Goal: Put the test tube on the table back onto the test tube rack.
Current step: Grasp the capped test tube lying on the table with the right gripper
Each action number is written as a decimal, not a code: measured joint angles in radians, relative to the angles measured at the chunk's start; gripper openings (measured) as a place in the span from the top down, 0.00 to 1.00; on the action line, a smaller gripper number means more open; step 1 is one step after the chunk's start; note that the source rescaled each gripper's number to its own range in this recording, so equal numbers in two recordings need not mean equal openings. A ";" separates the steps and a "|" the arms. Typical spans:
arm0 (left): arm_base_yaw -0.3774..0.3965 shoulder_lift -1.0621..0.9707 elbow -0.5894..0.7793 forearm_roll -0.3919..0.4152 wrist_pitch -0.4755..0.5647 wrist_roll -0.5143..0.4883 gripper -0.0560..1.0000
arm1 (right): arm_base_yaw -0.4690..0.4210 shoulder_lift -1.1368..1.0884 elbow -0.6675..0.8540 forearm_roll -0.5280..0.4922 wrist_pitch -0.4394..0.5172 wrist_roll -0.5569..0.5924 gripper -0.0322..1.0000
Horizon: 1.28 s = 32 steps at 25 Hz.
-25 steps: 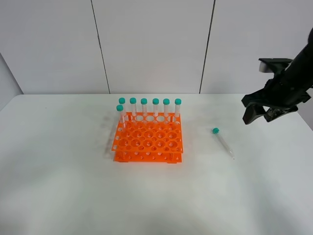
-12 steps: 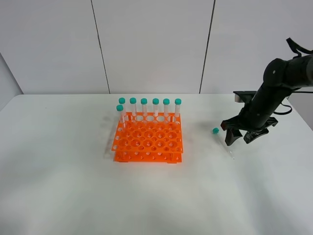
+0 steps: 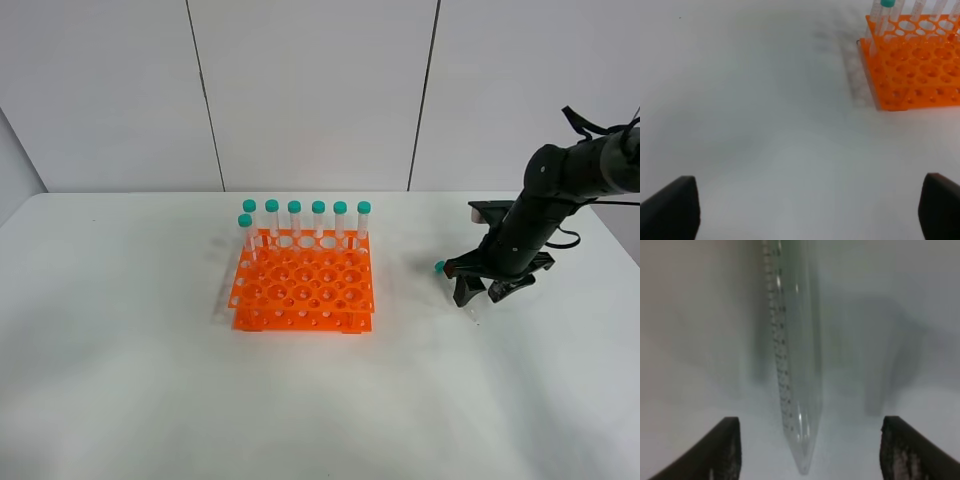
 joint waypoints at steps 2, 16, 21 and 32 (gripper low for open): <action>0.000 0.000 0.000 0.000 0.000 0.000 0.00 | 0.000 0.000 -0.001 0.009 -0.006 -0.014 0.21; 0.000 0.000 0.000 0.000 0.000 0.000 0.00 | 0.104 0.034 -0.010 -0.097 -0.049 0.084 0.23; 0.000 0.000 0.000 0.000 0.000 0.000 0.00 | 0.112 0.056 -0.014 -0.227 -0.022 0.209 0.23; 0.000 0.000 0.000 0.000 0.000 0.000 0.00 | 0.112 0.056 -0.017 -0.197 -0.023 0.219 0.76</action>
